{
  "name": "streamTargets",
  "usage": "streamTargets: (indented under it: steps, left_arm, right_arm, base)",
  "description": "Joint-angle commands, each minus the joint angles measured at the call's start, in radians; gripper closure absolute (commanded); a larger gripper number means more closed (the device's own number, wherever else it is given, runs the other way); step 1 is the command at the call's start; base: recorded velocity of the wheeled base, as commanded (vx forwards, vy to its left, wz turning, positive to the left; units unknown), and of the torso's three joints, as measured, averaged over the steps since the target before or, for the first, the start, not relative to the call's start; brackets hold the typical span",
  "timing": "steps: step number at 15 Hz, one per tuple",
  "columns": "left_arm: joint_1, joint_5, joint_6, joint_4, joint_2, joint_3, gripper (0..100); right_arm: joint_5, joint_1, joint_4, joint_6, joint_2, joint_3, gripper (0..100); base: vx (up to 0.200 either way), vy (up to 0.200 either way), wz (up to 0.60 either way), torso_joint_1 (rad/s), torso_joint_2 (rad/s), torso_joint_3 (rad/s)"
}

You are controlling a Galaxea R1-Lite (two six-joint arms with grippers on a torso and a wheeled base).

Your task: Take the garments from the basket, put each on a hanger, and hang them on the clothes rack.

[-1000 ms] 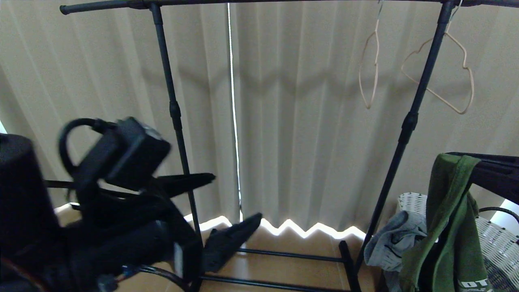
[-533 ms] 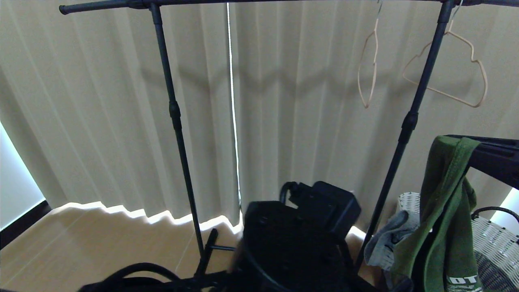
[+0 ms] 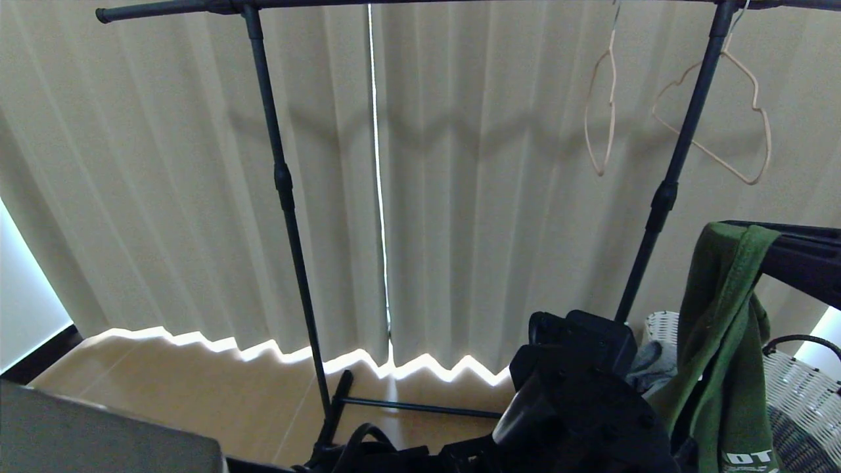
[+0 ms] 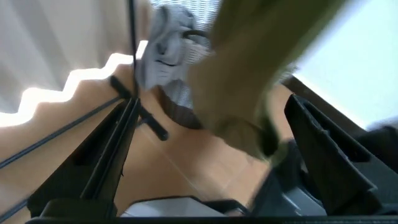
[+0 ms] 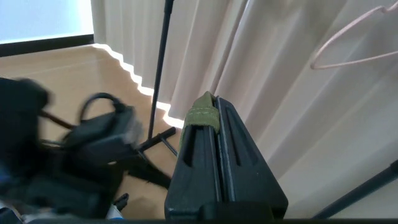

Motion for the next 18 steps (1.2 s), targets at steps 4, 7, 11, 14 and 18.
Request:
streamTargets:
  steps: [4,7,11,14,18]
  left_arm:
    - [0.058,0.018,0.005,0.006,0.062,-0.046,0]
    - [0.078,0.024,0.012,0.007,0.062,-0.020,0]
    - [0.080,0.022,0.077,0.003,0.063,0.031,100]
    - [0.080,0.033,0.095,-0.004,0.071,0.051,100]
    - [0.101,0.144,0.201,-0.054,-0.136,0.244,100]
  right_arm:
    - [0.000,0.002,0.000,-0.001,-0.005,0.000,100]
    - [0.000,0.000,0.000,-0.001,-0.003,0.000,100]
    - [0.000,0.002,0.000,-0.001,-0.002,0.000,100]
    - [0.000,0.000,0.000,-0.001,-0.005,-0.001,100]
    - [-0.005,-0.004,0.000,-0.001,-0.003,-0.001,100]
  base:
    - [0.000,0.000,0.00,0.000,0.00,0.000]
    - [0.000,0.000,0.00,0.000,0.00,0.000]
    - [0.000,0.000,0.00,0.000,0.00,0.000]
    - [0.000,0.000,0.00,0.000,0.00,0.000]
    - [0.000,0.000,0.00,0.000,0.00,0.000]
